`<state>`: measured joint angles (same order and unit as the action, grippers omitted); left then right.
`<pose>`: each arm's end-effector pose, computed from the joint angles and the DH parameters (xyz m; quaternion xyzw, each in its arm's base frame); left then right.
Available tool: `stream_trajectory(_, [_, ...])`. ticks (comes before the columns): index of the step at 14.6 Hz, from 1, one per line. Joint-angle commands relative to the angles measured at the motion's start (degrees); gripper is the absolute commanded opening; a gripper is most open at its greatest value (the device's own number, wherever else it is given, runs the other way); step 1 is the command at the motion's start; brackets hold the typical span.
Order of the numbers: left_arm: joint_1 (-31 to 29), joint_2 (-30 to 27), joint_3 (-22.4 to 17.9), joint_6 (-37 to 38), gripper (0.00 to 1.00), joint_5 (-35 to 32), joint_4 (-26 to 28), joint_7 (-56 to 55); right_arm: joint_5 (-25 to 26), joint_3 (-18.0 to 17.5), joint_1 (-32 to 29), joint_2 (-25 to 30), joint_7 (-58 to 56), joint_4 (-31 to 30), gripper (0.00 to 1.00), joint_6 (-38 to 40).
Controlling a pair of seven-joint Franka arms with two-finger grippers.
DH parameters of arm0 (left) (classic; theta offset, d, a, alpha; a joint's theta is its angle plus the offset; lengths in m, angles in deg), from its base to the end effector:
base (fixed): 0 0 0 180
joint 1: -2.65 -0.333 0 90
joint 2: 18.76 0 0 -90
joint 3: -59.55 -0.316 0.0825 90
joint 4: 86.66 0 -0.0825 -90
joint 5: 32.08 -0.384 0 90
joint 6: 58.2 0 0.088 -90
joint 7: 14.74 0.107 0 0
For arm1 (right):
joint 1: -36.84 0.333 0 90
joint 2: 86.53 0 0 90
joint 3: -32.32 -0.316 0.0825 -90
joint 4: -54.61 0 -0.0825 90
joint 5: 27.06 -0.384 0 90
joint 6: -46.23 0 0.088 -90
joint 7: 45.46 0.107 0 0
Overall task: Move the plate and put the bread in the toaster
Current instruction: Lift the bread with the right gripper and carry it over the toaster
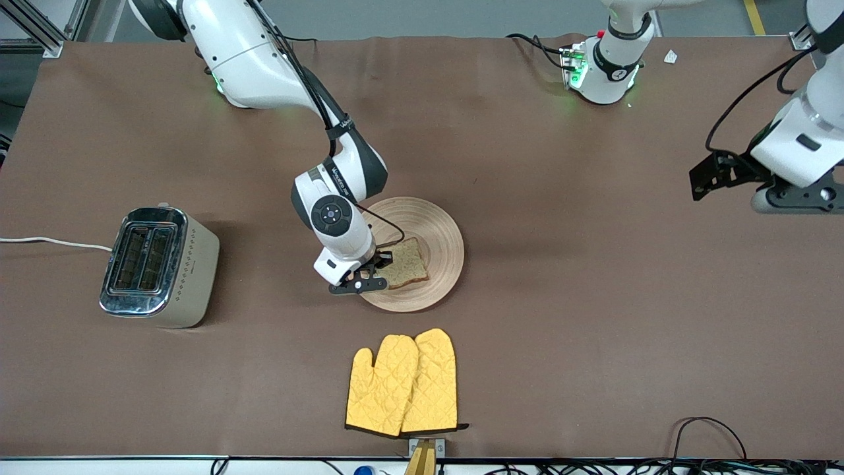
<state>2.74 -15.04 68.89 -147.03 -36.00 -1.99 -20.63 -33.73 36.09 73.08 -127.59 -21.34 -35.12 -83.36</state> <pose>0.5669 -0.0832 0.6306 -0.9991 0.0298 -0.0081 0.0281 0.5857 0.3840 0.2207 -0.9988 -0.0432 0.0190 0.0157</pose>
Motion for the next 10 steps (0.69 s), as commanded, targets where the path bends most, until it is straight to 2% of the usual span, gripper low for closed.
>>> stream_trajectory(1, [1.58,-4.41,-1.96,0.23,1.0,1.46,4.97,-0.18,2.0,2.03,-0.12,3.17,0.4,2.89,0.0,11.58])
stream_trajectory(3, [1.06,-5.03,-2.23,1.45,1.0,1.55,5.51,0.0,2.27,4.75,-0.47,6.24,0.32,5.79,0.0,20.9])
stream_trajectory(5, [0.7,-5.03,-2.31,3.57,1.0,2.42,4.81,0.43,2.62,9.4,-0.39,8.79,-0.65,7.81,0.0,27.16])
stream_trajectory(7, [-1.48,-5.03,-2.23,3.75,1.0,3.66,4.19,0.52,8.3,13.45,-0.39,12.12,-5.19,8.09,0.0,31.56])
stream_trajectory(10, [-2.02,-5.03,-2.31,3.75,1.0,4.1,3.93,0.44,16.66,17.67,-0.39,15.39,-11.27,8.09,0.0,35.88])
